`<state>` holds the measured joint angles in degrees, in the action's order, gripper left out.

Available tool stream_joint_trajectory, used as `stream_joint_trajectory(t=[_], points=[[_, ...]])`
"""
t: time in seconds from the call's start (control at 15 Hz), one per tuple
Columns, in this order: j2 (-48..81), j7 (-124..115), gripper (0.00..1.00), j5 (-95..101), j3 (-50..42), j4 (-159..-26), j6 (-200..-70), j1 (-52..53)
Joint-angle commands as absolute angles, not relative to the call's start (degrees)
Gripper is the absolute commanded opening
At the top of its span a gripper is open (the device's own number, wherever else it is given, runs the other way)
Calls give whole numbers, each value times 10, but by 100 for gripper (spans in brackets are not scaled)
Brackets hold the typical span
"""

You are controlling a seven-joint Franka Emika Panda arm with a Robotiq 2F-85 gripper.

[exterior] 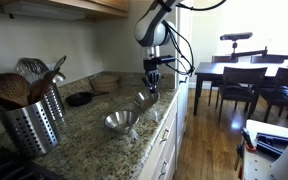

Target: Pour the contents in the bowl on the right into the bowl on the left

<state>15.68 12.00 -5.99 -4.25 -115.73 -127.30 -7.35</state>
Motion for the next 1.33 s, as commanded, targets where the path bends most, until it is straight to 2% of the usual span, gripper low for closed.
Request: stream_joint_trajectory(t=[0.0,1.27], points=[[151,148,8,-87,-31,-1165,-1252,-83],[182,174,8,-100,-24,-1162,-1251,-86]])
